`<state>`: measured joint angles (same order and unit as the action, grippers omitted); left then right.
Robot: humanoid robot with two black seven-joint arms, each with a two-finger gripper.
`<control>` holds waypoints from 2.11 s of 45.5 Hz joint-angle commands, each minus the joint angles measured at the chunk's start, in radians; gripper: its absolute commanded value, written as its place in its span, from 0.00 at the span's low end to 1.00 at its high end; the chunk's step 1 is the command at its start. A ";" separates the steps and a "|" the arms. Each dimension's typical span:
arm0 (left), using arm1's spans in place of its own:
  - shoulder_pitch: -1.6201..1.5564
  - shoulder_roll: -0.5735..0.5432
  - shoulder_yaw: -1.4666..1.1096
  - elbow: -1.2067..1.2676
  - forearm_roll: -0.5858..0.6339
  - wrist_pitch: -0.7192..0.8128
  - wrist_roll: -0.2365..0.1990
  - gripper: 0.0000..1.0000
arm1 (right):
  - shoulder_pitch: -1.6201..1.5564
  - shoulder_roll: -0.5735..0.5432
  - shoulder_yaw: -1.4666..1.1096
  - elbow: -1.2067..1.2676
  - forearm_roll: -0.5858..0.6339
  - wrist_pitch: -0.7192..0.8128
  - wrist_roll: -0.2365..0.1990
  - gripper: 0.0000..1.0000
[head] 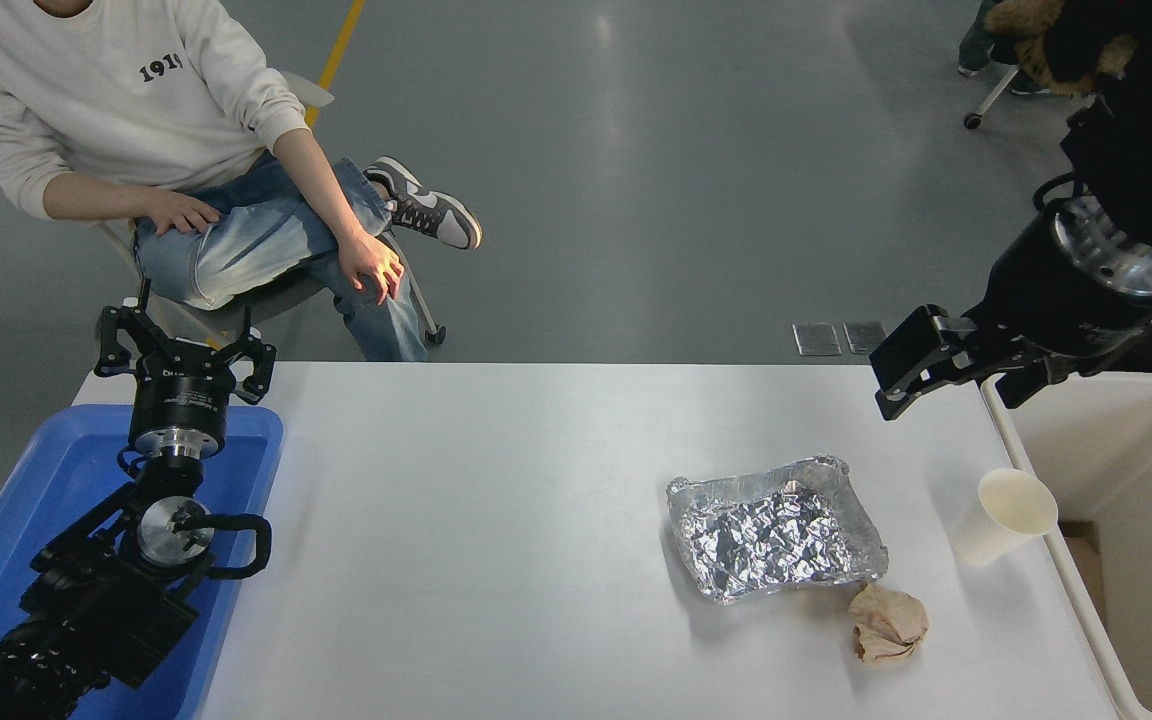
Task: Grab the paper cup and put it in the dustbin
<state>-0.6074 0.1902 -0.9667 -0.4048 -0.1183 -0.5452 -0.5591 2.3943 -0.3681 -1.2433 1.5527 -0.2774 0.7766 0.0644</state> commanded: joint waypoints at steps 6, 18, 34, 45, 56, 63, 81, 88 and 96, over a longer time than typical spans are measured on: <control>0.000 0.000 -0.001 0.001 -0.001 0.001 -0.001 0.99 | -0.116 -0.009 -0.033 -0.020 0.009 -0.138 -0.005 1.00; 0.000 0.000 -0.001 0.000 -0.001 0.001 -0.001 0.99 | -0.331 -0.009 -0.033 -0.160 -0.005 -0.344 -0.040 1.00; 0.000 0.000 -0.001 0.000 -0.001 0.001 -0.001 0.99 | -0.699 -0.124 -0.012 -0.529 -0.345 -0.396 -0.034 1.00; 0.000 0.000 -0.001 0.001 -0.001 -0.001 -0.002 0.99 | -0.892 -0.187 0.108 -0.603 -0.370 -0.431 -0.034 1.00; 0.000 0.000 -0.001 0.000 -0.001 0.001 -0.002 0.99 | -0.972 -0.198 0.196 -0.592 -0.368 -0.471 -0.043 1.00; 0.000 0.000 -0.001 0.000 -0.001 -0.001 -0.001 0.99 | -1.040 -0.196 0.214 -0.626 -0.368 -0.528 -0.071 1.00; 0.000 0.000 -0.001 0.000 -0.001 0.001 -0.001 0.99 | -1.158 -0.195 0.338 -0.684 -0.364 -0.577 -0.109 0.50; 0.000 0.000 -0.001 0.000 -0.001 -0.001 -0.001 0.99 | -1.167 -0.193 0.358 -0.700 -0.359 -0.582 -0.129 0.27; -0.002 0.000 -0.001 0.000 -0.001 0.001 -0.002 0.99 | -1.164 -0.196 0.358 -0.698 -0.344 -0.570 -0.140 0.00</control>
<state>-0.6079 0.1902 -0.9679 -0.4049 -0.1197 -0.5455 -0.5603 1.2434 -0.5623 -0.9074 0.8632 -0.6352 0.2045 -0.0572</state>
